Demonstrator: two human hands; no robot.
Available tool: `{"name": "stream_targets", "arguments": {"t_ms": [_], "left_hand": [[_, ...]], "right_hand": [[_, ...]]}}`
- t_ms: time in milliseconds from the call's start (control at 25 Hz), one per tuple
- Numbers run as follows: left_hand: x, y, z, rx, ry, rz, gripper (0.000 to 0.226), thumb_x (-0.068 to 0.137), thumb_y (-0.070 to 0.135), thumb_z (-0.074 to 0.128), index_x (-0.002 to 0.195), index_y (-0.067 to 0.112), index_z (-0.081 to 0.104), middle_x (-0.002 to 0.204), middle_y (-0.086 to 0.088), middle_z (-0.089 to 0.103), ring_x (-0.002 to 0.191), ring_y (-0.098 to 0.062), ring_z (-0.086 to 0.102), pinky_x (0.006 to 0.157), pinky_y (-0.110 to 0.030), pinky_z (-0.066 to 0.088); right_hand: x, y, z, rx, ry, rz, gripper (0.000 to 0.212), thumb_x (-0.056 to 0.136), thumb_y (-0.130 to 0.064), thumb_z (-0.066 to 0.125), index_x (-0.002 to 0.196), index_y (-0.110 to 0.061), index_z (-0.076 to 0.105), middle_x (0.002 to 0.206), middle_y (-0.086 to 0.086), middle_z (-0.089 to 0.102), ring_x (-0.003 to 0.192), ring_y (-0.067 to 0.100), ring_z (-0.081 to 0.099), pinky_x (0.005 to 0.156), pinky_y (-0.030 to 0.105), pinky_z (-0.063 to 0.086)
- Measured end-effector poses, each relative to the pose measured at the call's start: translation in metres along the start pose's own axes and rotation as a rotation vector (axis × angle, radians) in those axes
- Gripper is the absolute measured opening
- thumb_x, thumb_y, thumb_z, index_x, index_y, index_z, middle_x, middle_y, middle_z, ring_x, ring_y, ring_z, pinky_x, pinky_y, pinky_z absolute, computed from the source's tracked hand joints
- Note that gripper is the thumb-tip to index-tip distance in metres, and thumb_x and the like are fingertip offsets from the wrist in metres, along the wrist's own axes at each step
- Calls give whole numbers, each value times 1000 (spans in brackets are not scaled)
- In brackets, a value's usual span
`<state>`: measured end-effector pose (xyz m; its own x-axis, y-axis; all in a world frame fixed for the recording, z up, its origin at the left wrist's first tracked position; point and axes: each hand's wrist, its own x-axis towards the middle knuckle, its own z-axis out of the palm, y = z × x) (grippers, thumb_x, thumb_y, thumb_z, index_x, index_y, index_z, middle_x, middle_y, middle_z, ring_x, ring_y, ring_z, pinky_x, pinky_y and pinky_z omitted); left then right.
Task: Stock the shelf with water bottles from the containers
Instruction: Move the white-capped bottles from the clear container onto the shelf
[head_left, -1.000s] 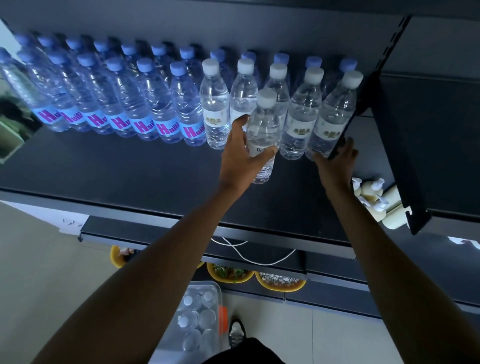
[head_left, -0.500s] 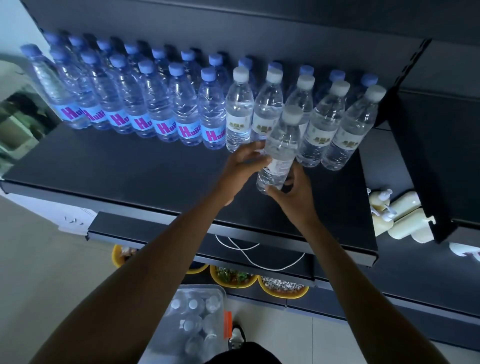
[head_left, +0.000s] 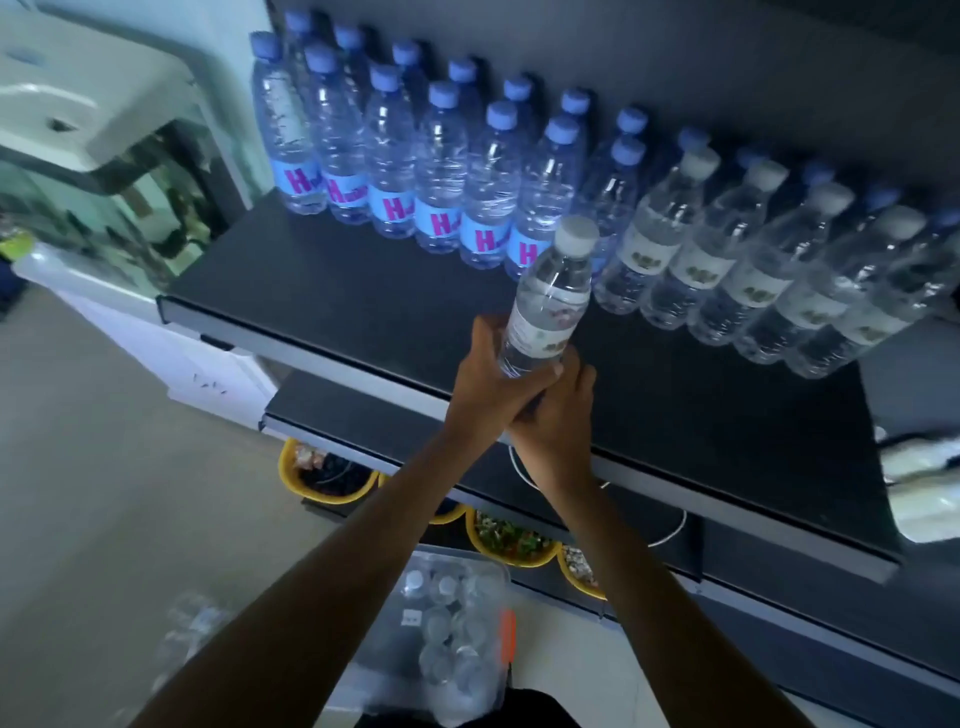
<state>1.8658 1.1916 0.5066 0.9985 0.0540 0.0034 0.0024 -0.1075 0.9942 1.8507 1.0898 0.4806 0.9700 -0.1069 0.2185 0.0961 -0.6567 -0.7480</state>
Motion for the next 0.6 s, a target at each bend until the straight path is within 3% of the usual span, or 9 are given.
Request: {"name": "stream_targets", "arguments": {"t_ms": [80,160,240,320,480,600], "left_hand": [[10,6,-45,166,89,19,63,67,34,83,121,16,55,107,12,58,114,-17,57,93,-42,53],[19,10,-88,306,115,62,58,64,35,80,113,12,61,94,17,45,114,-25,48,96,-45,48],[30,6,-125,327,134,52,59,67,42,82,113,12,59,92,13,47,110,-23,51,90,-40,49],[38,-3,-157,285,182,30,61,71,45,83,117,20,50,104,8,57,103,-13,57,78,-30,47],[60,-17,-211,282,300,27,63,76,34,85,124,20,47,115,4,58,105,-12,58,81,-27,48],[83,-25,-248,401,352,31,58,78,29,81,126,19,50,110,-1,53,108,-23,55,82,-30,44]], "right_hand": [[-1,-26,31,107,-53,23,62,79,-16,74,135,-13,48,123,3,58,113,23,56,92,40,52],[6,-48,61,143,-88,0,55,76,-22,78,122,-19,49,110,-2,63,103,24,64,83,50,58],[18,-70,88,147,-125,-11,47,77,-31,76,112,-22,47,101,-3,64,95,24,66,74,51,58],[33,-92,111,144,-137,-3,42,80,-33,76,106,-21,46,96,1,65,88,23,67,71,52,57],[58,-131,160,148,-200,-33,40,82,-34,74,107,-23,46,93,-1,66,87,22,67,71,50,57],[71,-143,189,92,-279,-119,43,84,-28,69,121,-23,49,96,-9,69,94,18,66,83,50,55]]}}
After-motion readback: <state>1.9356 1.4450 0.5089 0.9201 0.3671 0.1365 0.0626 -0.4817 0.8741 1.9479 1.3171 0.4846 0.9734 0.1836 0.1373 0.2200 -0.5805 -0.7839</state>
